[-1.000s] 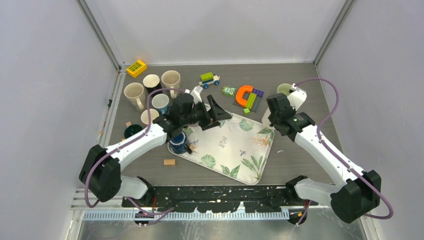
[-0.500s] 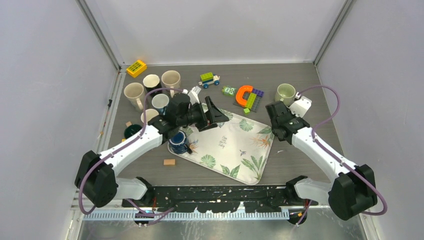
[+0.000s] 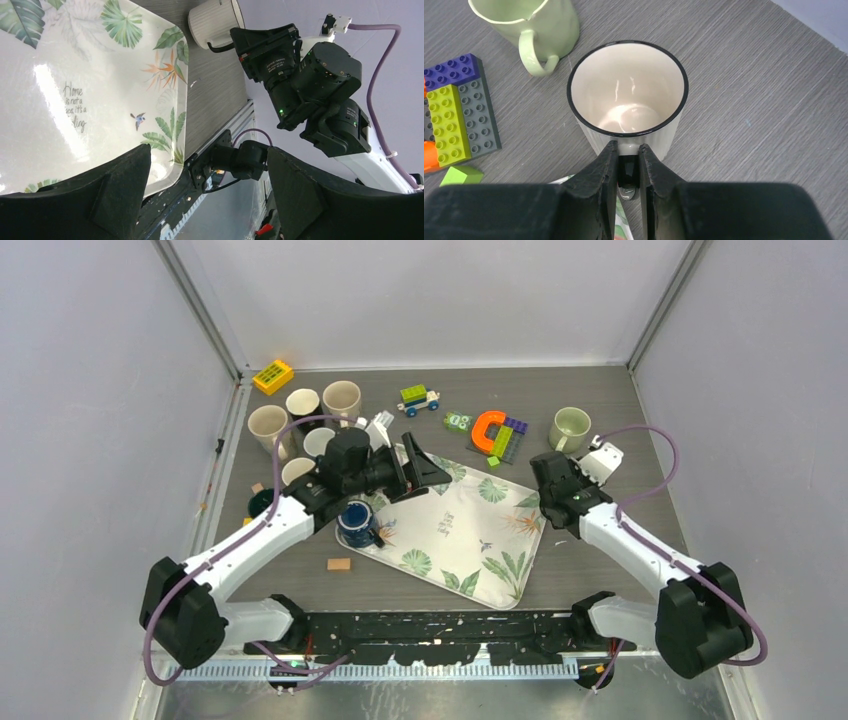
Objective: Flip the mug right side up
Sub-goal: Place the cup at the corner of the board.
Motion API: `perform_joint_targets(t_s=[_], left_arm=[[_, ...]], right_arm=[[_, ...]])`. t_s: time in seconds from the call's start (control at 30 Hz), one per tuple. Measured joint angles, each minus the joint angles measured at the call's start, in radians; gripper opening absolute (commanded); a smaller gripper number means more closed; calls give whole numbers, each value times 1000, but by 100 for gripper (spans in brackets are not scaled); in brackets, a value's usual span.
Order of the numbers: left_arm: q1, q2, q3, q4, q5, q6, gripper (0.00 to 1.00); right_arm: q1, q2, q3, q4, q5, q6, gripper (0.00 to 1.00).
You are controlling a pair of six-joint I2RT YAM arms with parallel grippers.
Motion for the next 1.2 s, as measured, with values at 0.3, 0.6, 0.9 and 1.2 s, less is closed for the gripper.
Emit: perform_joint_targets(t_s=[0.3, 0.6, 0.9, 1.2], left_arm=[[2, -26, -11, -31, -7, 3, 88], [2, -54, -22, -46, -24, 5, 89], [2, -116, -29, -111, -72, 28, 90], [4, -178, -30, -172, -121, 52, 91]], right_arm=[[0, 58, -35, 56, -47, 13, 25], [-2, 98, -37, 55, -98, 29, 59], [-2, 46, -31, 16, -169, 29, 91], [-2, -54, 12, -43, -229, 26, 100]])
